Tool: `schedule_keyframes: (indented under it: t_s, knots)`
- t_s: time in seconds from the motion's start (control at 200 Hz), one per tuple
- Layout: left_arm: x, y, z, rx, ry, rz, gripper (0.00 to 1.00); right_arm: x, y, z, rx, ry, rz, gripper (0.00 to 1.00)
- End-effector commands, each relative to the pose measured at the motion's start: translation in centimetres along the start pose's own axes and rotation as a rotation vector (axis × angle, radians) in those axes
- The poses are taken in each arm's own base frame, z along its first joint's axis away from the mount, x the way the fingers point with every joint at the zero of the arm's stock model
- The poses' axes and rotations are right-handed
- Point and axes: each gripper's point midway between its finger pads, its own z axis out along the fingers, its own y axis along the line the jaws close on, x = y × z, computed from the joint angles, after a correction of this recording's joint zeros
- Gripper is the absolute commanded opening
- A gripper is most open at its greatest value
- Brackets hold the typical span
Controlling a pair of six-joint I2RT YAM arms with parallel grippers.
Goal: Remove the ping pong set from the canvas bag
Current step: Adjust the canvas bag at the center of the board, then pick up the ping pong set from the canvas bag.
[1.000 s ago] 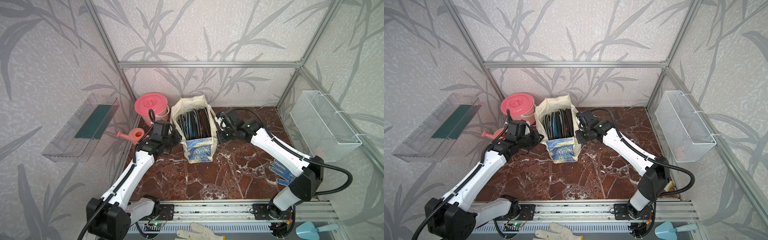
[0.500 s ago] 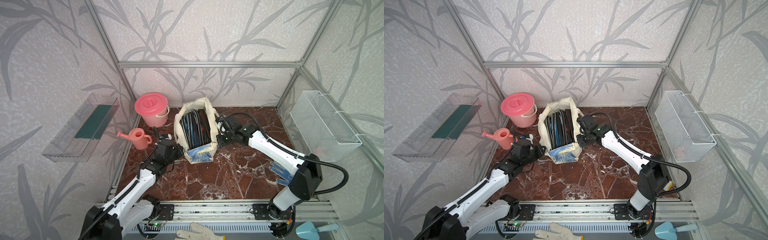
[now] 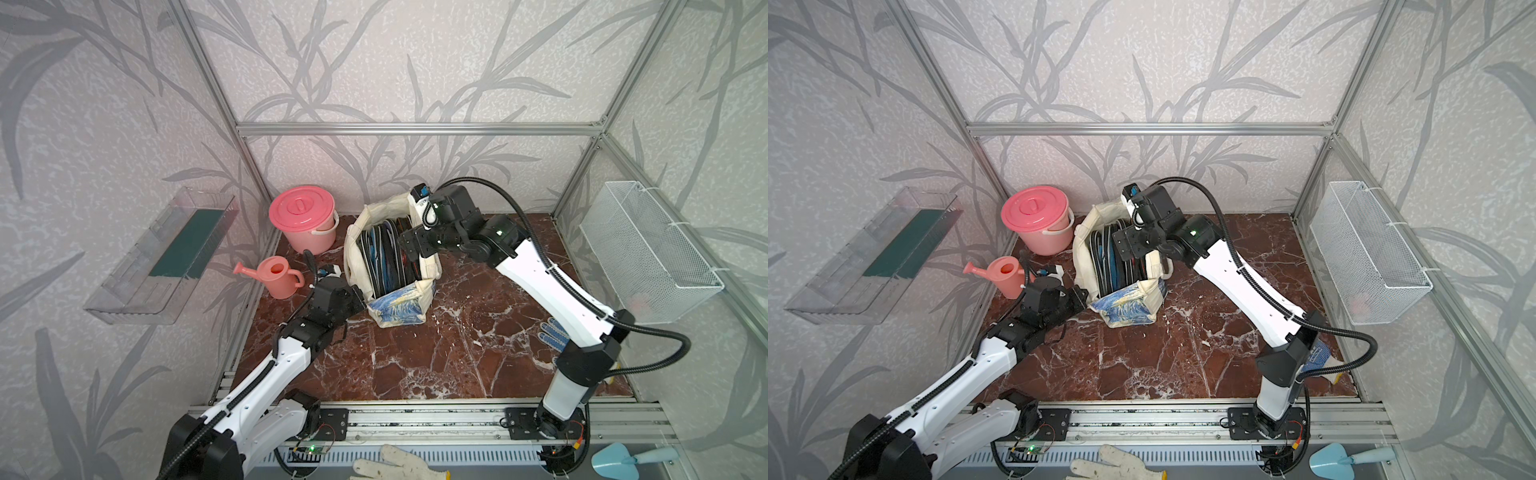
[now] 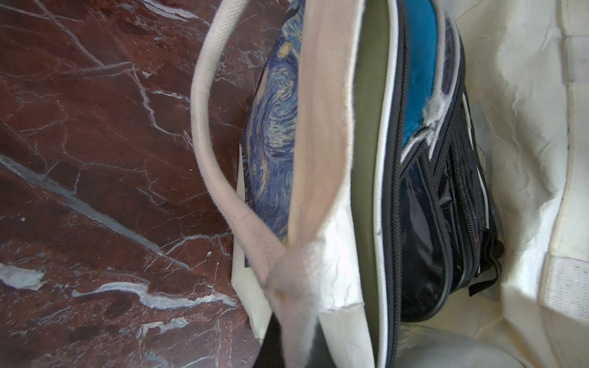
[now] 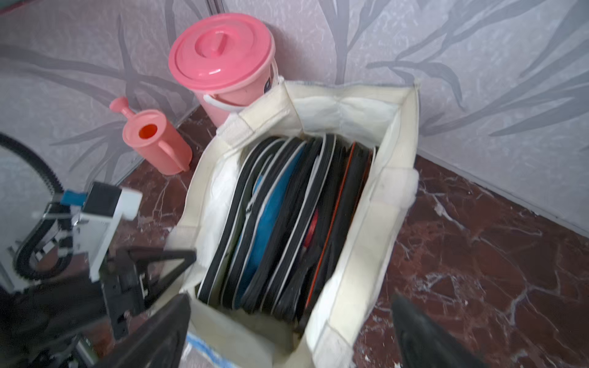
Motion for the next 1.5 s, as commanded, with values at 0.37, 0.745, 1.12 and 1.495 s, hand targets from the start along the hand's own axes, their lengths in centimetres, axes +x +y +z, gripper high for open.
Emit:
schedule_keyframes:
  t_s: [0.37,0.745,1.12,1.495]
  knots:
    - [-0.5,2.7,-0.5,-0.131,-0.042,0.037,0.0,2.3,-0.4,12.5,-0.023,0.191,0.004,0.68]
    - [0.2,1.6,0.4,-0.047,-0.03,0.054,0.0,2.6,1.7,13.8,-0.126,0.188,0.073,0.54]
    - [0.5,0.3,0.6,0.034,-0.026,0.067,0.0,2.0,4.1,14.3,-0.18,0.159,0.099,0.48]
    - [0.5,0.0,0.1,0.051,-0.035,0.086,0.0,2.8,3.0,16.0,-0.11,0.167,0.114,0.41]
